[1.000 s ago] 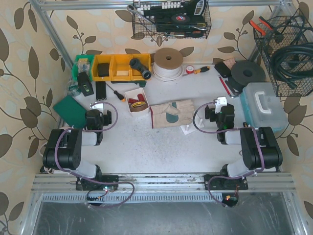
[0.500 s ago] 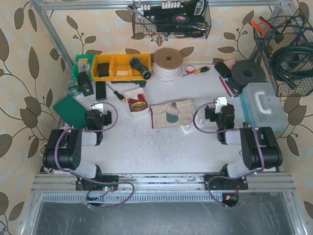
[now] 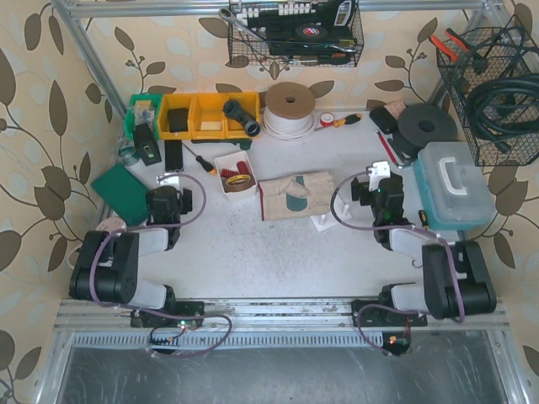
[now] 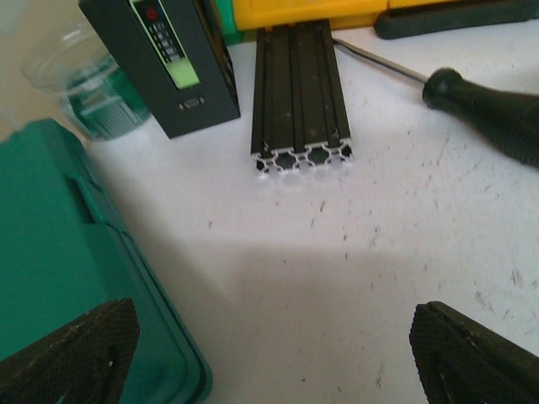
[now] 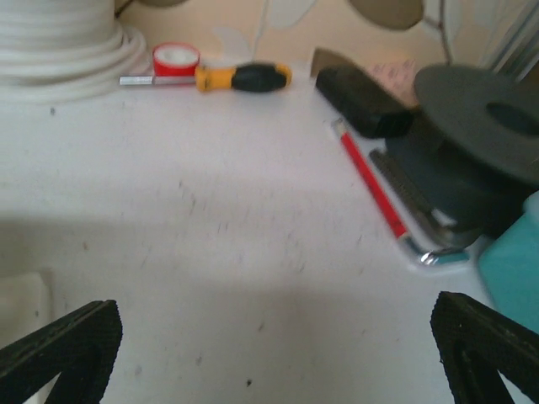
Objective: Install the large spring
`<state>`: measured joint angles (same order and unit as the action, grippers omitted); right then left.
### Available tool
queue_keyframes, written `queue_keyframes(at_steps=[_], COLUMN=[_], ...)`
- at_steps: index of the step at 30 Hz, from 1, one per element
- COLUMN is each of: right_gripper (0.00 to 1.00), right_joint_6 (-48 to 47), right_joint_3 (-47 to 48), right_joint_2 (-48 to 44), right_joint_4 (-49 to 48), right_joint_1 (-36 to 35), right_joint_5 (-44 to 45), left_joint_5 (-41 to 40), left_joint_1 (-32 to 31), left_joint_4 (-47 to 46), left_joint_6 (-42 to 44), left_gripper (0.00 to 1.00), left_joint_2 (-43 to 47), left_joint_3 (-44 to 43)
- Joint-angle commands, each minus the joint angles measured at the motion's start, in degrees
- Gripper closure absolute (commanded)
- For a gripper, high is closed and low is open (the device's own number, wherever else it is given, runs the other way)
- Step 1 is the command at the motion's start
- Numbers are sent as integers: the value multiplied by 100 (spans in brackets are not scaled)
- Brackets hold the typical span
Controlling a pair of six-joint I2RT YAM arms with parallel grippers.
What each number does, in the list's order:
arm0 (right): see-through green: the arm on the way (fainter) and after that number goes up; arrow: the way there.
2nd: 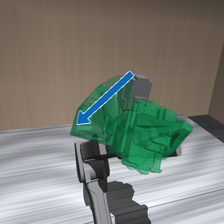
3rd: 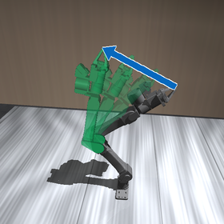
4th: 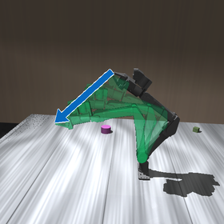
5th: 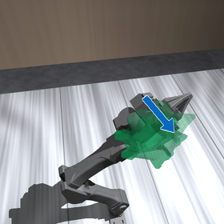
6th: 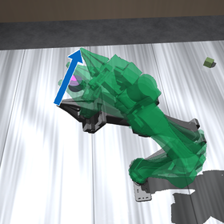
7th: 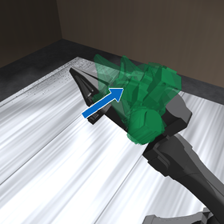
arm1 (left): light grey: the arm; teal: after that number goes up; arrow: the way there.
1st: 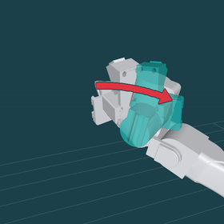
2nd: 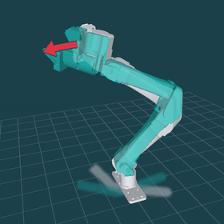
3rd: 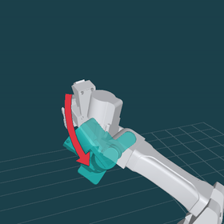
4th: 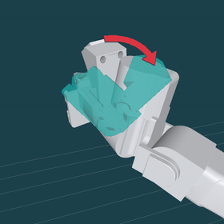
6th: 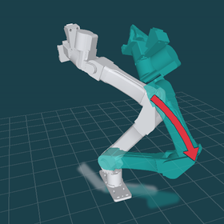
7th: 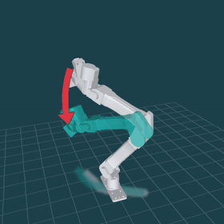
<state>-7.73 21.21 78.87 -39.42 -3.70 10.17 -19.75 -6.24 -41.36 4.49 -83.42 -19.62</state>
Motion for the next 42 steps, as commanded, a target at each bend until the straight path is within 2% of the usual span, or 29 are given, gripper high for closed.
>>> queue_keyframes(at_steps=[1,4,6,9,11,12,14,16,17,18,21,24,28,33,36,38,42], right_gripper=[0,0,0,0,0,1,4,20,21,21,20,18,18,16,16,15,15], right_joint_6=[43,-99,174,1518,2930,3523,3686,3778,4019,4272,4768,4673,4452,4754,4801,4776,4630], right_joint_3=[466,723,1208,2222,2627,2727,2874,2807,2665,2465,1930,1901,2404,2425,2607,2750,3112], right_joint_2=[-848,-1494,-1925,-2269,-2185,-2101,-1984,-1988,-2077,-2203,-2556,-2469,-2011,-1659,-1487,-1388,-958], right_joint_4=[1175,1705,2596,4586,5999,6412,6700,6566,6417,6202,5645,5523,5962,6224,6547,6660,6644], right_joint_1=[-157,-451,-573,-557,-472,-341,-63,-142,-322,-638,-2081,-3102,-3346,-3347,-3347,-3341,-3330], right_joint_5=[505,717,820,1028,1560,1421,-76,-1270,-1582,-1679,-897,-229,-28,26,102,61,-151], left_joint_5=[-905,-1048,-1374,-1916,-1968,-1963,-1454,-285,80,279,702,831,459,470,613,408,200], left_joint_1=[-148,-158,-171,-176,-176,-176,-84,-20,-26,-26,-177,-959,-2132,-2811,-3083,-3473,-3704], left_joint_4=[2068,3747,4872,7145,7858,7995,8312,8183,8316,8556,9226,9104,8880,8362,7605,7086,7049], left_joint_6=[-381,-933,-1585,-2629,-2905,-3023,-3311,-3020,-3051,-3250,-4153,-4953,-5734,-5715,-5591,-5717,-5351], left_gripper=[9,9,9,9,9,9,9,9,9,3,2,2,2,2,2,2,2], left_joint_2=[539,506,543,535,737,961,1465,1882,2012,2096,2349,2807,3128,3176,3454,3689,3591], left_joint_3=[-1140,-2186,-2984,-4247,-4481,-4436,-4368,-4239,-4210,-4182,-3948,-3369,-3089,-2901,-2522,-2178,-2159])
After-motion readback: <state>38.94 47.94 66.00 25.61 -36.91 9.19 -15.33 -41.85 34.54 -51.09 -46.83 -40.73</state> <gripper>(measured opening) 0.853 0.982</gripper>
